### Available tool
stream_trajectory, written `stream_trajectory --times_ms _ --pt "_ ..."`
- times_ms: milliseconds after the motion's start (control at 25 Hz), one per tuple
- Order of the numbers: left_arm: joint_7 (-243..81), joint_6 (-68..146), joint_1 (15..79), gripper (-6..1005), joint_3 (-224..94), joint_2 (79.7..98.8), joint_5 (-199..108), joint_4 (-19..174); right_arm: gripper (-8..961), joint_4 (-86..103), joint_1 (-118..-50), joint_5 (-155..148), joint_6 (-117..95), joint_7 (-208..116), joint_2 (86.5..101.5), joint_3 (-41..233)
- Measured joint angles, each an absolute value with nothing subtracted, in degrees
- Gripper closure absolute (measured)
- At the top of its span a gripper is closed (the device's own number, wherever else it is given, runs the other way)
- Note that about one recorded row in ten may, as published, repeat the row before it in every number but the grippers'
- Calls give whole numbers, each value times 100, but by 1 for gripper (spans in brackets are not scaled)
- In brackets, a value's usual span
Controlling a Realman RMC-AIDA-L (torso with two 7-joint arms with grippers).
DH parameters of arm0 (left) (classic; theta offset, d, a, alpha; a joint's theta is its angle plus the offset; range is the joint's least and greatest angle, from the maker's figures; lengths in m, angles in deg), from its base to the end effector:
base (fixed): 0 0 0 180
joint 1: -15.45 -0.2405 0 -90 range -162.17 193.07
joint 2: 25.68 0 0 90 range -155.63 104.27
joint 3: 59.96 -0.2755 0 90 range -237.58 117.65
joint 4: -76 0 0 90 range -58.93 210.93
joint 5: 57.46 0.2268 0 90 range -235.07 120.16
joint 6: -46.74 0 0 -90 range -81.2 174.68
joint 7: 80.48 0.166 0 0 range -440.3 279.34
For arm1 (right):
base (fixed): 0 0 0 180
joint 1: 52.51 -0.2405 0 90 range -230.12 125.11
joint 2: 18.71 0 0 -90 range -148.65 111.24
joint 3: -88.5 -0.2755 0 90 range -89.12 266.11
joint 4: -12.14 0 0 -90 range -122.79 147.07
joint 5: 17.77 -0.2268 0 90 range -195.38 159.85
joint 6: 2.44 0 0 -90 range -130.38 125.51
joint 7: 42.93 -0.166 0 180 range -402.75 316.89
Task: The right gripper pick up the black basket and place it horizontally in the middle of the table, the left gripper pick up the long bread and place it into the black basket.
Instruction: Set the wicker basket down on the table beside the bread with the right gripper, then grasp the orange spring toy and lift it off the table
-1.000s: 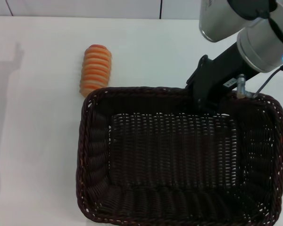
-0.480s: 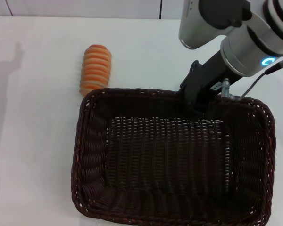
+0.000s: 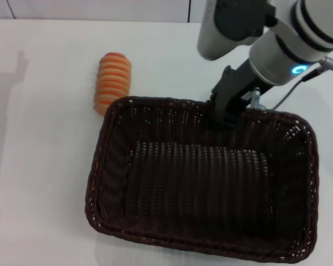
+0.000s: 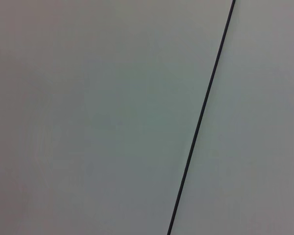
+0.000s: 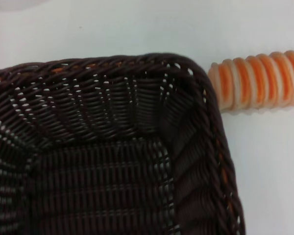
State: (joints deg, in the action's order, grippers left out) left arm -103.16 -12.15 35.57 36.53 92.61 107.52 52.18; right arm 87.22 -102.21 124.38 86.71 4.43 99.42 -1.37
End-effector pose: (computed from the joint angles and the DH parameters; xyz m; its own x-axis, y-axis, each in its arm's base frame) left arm -0.3627 0.3949 0.0580 0.4825 -0.2251 0.8465 0.8739 0.0576 -0.4828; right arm 0.0888 0.3947 -0.0671 0.9178 -0.1105 0.3813 -0.0340 -0.9789 -0.2017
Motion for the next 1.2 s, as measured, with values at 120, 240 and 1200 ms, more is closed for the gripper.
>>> stream_trajectory --times_ms 120,240,1200 --pt "-10337 -1222 3548 138 3650 9268 10751 5218 708 8724 -10302 12537 8368 443 9949 83" --pt "-10385 -1234 3545 138 3648 9268 10753 5218 633 8708 -10385 12576 8102 455 9955 162" --pt "-11008 -1355 3358 136 3031 9231 10796 4826 633 9447 -6675 14461 258 -300 10040 727"
